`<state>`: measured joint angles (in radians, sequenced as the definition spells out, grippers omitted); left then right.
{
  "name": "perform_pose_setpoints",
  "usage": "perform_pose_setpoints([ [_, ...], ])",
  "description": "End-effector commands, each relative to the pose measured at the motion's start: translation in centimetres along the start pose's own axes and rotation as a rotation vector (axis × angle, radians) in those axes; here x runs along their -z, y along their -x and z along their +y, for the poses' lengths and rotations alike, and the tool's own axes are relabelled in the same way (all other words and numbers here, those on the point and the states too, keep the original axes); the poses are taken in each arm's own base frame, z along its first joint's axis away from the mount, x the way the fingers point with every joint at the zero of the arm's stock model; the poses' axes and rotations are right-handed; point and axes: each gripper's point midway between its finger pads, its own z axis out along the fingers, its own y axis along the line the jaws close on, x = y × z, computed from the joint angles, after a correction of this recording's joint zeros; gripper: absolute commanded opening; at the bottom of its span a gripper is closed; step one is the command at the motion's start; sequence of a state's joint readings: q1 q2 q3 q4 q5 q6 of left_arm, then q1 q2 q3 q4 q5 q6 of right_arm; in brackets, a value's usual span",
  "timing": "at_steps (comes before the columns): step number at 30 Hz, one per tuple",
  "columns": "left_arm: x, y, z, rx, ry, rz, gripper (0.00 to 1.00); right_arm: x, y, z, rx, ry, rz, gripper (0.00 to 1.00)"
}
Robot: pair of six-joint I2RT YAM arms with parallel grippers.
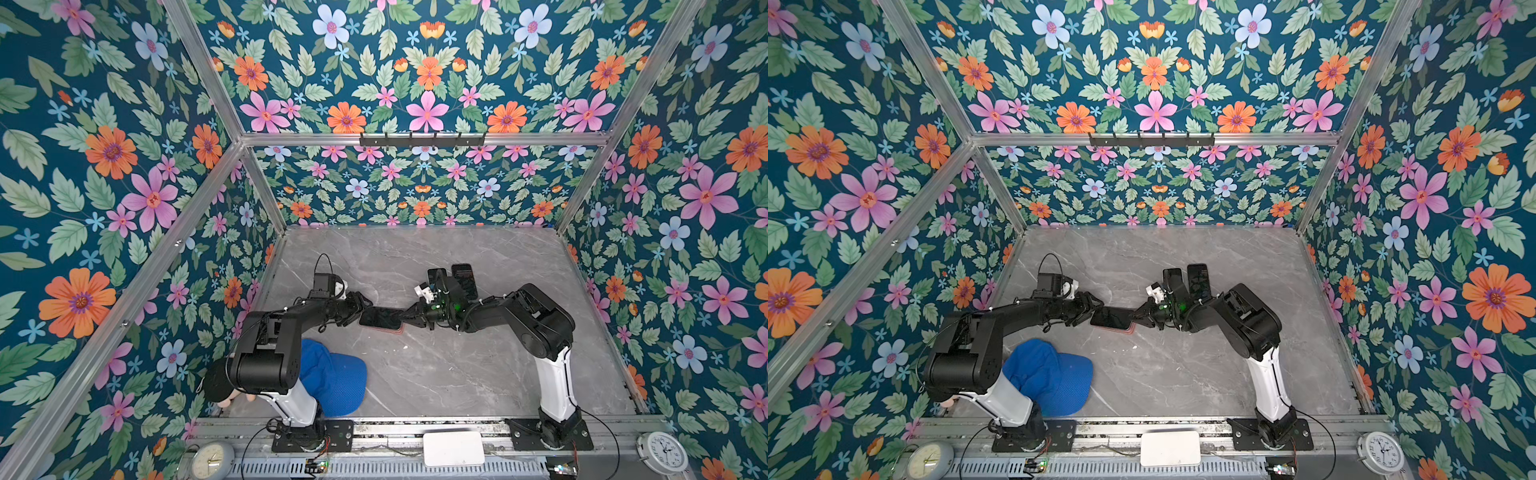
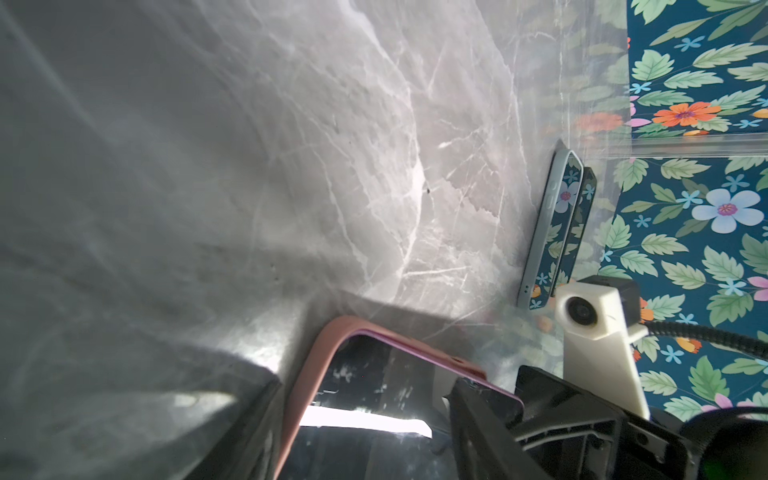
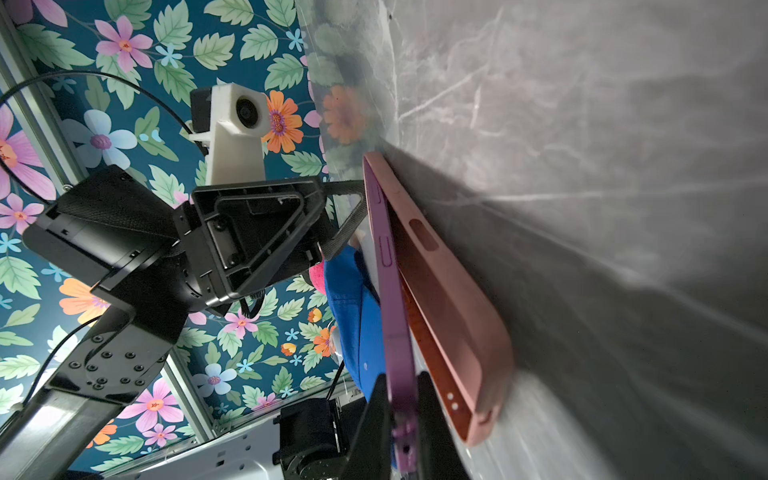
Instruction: Put the phone into the phone case
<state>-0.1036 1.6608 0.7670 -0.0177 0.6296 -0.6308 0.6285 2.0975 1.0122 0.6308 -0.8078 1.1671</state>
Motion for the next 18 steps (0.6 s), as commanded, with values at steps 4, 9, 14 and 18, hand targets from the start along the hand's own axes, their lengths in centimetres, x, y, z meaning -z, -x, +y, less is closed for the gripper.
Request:
perform_pose_setpoints([
  [4, -0.20, -1.79, 1.65, 0.050, 0.057, 0.056, 0.66, -0.16, -0.60, -1.60, -0.041, -0.068, 0.019, 0.01],
  [9, -0.04, -1.74, 1.49, 0.050, 0.050, 0.051, 0.66, -0.08, -0.67, -1.90, -0.040, -0.097, 0.017, 0.10],
  [14, 0.04, -1.80, 1.45, 0.049, 0.049, 0.049, 0.66, -0.10, -0.83, -2.14, -0.041, -0.125, 0.018, 0.19],
  [18, 0.04, -1.95, 1.50, 0.050, 0.048, 0.051, 0.66, -0.06, -0.91, -2.27, -0.040, -0.146, 0.019, 0.23],
])
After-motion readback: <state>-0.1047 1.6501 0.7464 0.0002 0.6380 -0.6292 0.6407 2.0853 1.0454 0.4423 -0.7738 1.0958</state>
